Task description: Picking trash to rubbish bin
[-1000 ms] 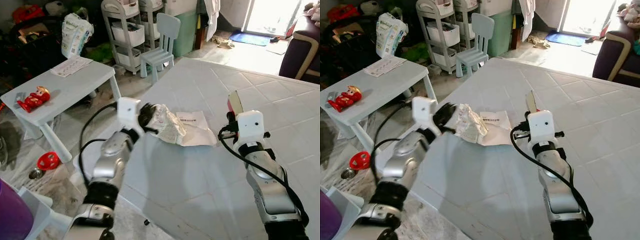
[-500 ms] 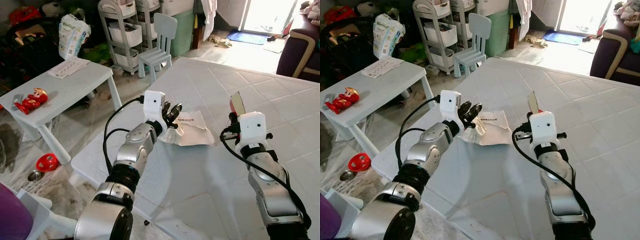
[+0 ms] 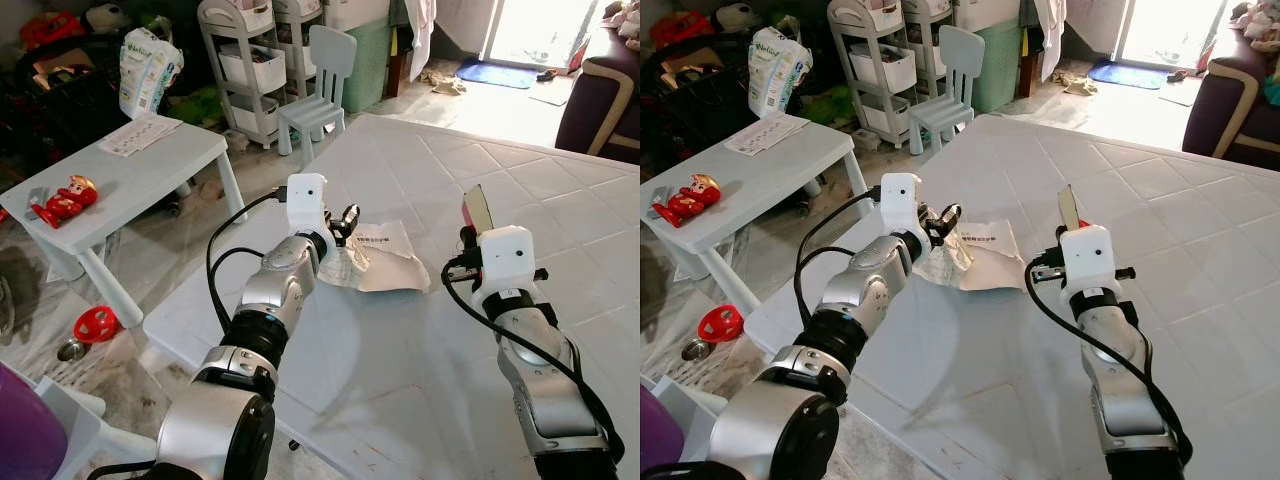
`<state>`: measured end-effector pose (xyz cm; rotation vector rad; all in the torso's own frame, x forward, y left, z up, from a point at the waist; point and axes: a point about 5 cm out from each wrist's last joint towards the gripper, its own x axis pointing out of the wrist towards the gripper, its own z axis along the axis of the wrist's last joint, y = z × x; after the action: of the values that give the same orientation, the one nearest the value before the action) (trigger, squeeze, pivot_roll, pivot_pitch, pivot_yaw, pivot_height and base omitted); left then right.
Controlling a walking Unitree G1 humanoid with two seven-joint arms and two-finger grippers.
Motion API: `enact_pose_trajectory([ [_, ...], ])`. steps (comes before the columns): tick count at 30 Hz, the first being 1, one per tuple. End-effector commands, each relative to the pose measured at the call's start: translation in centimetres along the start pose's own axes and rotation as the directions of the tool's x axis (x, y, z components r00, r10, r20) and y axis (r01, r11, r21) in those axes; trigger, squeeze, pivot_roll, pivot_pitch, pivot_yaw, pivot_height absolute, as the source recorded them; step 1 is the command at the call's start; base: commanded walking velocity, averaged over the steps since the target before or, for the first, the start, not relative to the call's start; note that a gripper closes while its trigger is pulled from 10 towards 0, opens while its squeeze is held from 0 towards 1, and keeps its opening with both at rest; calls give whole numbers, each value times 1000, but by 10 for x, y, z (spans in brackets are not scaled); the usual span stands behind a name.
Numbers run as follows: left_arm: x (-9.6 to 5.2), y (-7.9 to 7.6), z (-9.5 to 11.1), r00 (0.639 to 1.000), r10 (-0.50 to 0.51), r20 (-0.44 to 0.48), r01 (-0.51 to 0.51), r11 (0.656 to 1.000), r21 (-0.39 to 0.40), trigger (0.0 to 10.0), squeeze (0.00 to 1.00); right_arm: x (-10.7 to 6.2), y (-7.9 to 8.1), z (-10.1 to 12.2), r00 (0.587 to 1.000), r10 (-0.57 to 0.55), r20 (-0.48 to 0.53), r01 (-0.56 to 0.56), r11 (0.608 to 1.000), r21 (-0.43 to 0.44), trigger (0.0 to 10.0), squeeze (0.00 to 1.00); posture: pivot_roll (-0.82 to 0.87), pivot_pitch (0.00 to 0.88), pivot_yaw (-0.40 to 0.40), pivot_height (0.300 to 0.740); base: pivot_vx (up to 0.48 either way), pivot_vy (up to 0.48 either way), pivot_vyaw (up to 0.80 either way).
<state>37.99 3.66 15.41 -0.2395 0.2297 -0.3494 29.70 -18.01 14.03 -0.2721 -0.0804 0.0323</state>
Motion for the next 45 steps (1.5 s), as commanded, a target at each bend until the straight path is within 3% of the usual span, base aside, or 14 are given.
enact_pose_trajectory([
  [1,3,-7,2,1000,7,-22,-7,1000,-7,10000,1000,3,-1,6,1000,1,18,-1,1000,-3,10000,0,-73,0,59,740,0,0,0],
  [8,6,-10,-6,993,36,-115,-41,998,-38,10000,1000,2,0,6,1000,-3,19,3,1000,-2,10000,0,-76,0,68,740,0,0,0],
  [9,6,-10,-7,991,42,-127,-48,998,-47,10000,412,2,1,6,1000,-3,18,3,1000,-2,10000,0,-77,0,69,740,0,0,0],
  [10,6,-10,-8,989,47,-137,-55,997,-57,10000,153,1,1,6,1000,-3,18,3,1000,-2,10000,0,-77,0,70,740,0,0,0],
  [11,6,-10,-10,988,47,-149,-58,996,-74,10000,0,1,1,6,1000,-4,18,4,1000,-1,10000,0,-77,0,70,740,0,0,0],
  [19,7,-17,-21,977,22,-214,-53,989,-139,10000,0,1,2,5,1000,-9,16,9,1000,1,10000,0,-82,0,74,740,0,0,0],
  [30,8,-27,-27,971,-20,-240,1,997,-79,10000,0,-1,1,5,1000,-18,15,18,1000,1,10000,0,-89,0,82,740,0,0,0],
  [31,8,-24,-29,970,-14,-241,-5,997,-80,3216,0,-1,2,5,1000,-19,15,19,1000,2,10000,0,-92,0,85,740,0,0,0],
  [32,7,-23,-31,970,-10,-243,-10,997,-79,1176,0,-1,2,5,1000,-20,15,20,1000,2,10000,0,-92,0,85,740,0,0,0],
  [33,7,-23,-31,970,-10,-243,-10,997,-79,1176,0,-1,2,5,1000,-20,15,20,1000,2,10000,0,-92,0,85,740,0,0,0],
  [34,6,-20,-34,970,-7,-245,-13,997,-81,0,0,-2,1,5,1000,-21,15,21,1000,3,10000,0,-92,0,85,740,0,0,0],
  [45,-2,5,-56,957,46,-287,-81,990,-113,0,0,1,2,7,1000,-15,20,15,1000,6,10000,0,-81,0,74,740,0,0,0],
])
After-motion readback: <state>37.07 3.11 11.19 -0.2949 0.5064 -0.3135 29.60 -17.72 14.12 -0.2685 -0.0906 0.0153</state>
